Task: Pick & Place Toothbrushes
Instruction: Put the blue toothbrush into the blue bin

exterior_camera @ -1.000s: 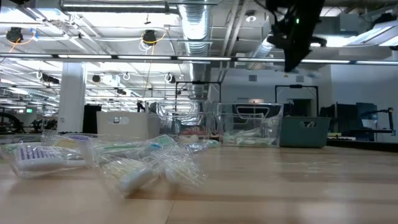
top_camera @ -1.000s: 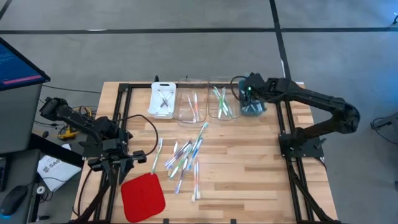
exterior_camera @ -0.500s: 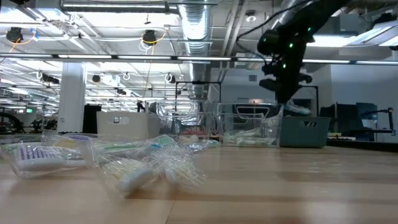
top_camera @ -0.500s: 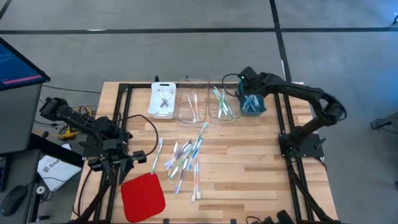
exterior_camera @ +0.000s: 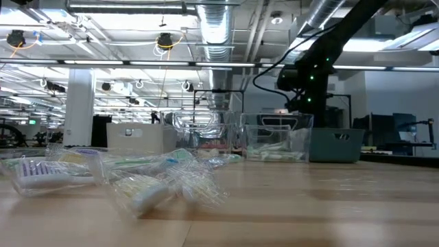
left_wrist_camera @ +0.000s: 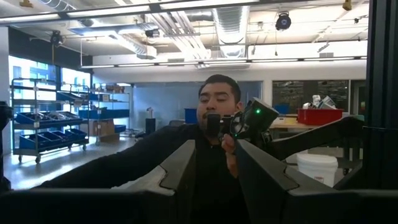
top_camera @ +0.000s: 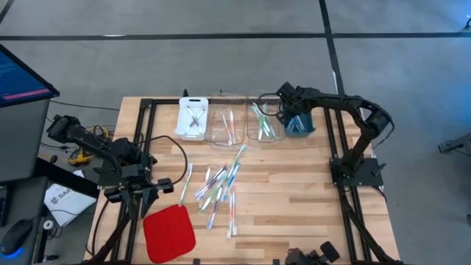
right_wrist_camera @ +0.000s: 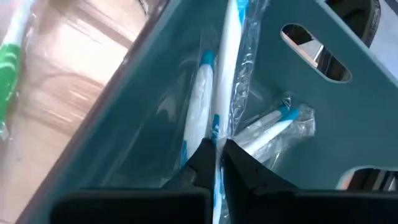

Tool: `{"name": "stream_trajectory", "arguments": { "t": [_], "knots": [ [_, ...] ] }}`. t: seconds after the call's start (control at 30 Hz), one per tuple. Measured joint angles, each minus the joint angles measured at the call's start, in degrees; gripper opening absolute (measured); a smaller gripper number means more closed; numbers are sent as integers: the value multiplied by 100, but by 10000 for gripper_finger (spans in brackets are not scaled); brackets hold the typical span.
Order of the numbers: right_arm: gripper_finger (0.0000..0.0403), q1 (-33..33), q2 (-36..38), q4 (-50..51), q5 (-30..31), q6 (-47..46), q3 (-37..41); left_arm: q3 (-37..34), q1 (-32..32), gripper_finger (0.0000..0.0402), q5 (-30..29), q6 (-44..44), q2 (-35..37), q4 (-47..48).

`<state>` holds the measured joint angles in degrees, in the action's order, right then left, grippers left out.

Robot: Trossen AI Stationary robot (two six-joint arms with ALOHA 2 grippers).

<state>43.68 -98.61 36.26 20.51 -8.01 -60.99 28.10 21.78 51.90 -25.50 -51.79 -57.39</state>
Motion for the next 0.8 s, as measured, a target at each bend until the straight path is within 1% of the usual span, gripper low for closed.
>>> {"name": "stream_trajectory", "arguments": {
  "t": [0.3, 0.47, 0.8],
  "knots": [
    [51, 20, 359, -71, 30, 4, 7, 0, 0, 108, 0, 0, 0, 20],
    [71, 15, 396, 65, -234, 50, 4, 0, 0, 108, 0, 0, 0, 21],
    [127, 11, 526, 446, -205, 96, 4, 0, 0, 108, -1, 12, 0, 33]
  ]
}}
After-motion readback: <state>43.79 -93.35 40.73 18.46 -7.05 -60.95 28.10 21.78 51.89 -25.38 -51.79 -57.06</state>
